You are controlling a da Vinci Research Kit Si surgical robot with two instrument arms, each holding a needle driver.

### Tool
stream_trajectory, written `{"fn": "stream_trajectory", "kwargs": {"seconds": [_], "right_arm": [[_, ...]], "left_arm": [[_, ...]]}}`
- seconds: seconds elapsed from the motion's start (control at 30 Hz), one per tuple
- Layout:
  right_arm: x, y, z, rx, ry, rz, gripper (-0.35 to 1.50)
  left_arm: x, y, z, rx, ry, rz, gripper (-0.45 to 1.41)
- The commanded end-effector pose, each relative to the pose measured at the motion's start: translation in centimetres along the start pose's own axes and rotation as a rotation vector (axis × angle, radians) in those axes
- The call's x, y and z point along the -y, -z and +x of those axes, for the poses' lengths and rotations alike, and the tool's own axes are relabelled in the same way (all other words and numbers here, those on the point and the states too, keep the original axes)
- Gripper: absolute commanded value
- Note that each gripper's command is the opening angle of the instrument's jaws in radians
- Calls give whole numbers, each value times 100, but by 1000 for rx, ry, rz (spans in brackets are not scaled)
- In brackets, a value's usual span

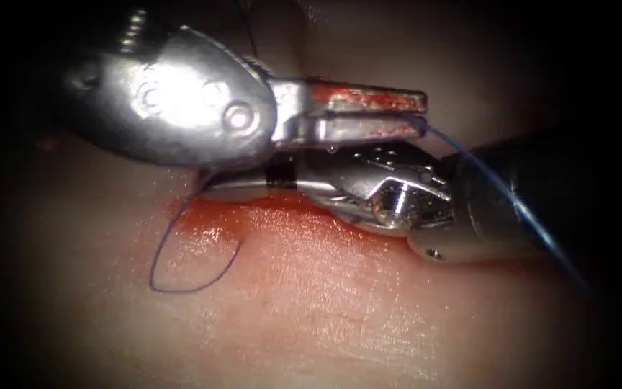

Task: Wound Closure

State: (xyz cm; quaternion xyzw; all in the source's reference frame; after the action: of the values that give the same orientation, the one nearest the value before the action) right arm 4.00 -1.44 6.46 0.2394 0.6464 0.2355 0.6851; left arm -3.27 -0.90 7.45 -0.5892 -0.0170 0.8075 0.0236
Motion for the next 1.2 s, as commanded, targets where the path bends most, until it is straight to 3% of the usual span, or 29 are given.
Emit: {"fn": "stream_trajectory", "kwargs": {"seconds": [0.03, 0.2, 0.3, 0.37, 0.47, 0.57, 0.73, 0.83, 1.2], "right_arm": [[4, -24, -12, -4, 6, 36, -8], [22, -58, -20, -19, -33, 72, 2], [44, -69, -19, -44, -73, 187, 17], [56, -70, -17, -39, -73, 241, 37], [63, -72, -15, -35, -81, 264, 105], [73, -74, -14, -30, -99, 279, 128], [82, -69, -9, -60, -122, 313, 120], [86, -51, -4, -81, -140, 412, 105], [81, -19, 3, -124, -170, 438, 95]], "left_arm": [[-3, -7, -5, -8, 5, -1, -45], [5, -6, -11, -47, 9, 4, -45], [16, -4, -20, -70, 6, 10, -45], [26, -3, -27, -78, 3, 5, -45], [34, -2, -36, -86, -1, -4, -45], [43, -2, -50, -103, -10, -2, -45], [47, 0, -71, -112, -27, -2, -45], [52, 5, -101, -122, -44, 14, -45], [36, 17, -159, -145, -56, 6, -45]]}}
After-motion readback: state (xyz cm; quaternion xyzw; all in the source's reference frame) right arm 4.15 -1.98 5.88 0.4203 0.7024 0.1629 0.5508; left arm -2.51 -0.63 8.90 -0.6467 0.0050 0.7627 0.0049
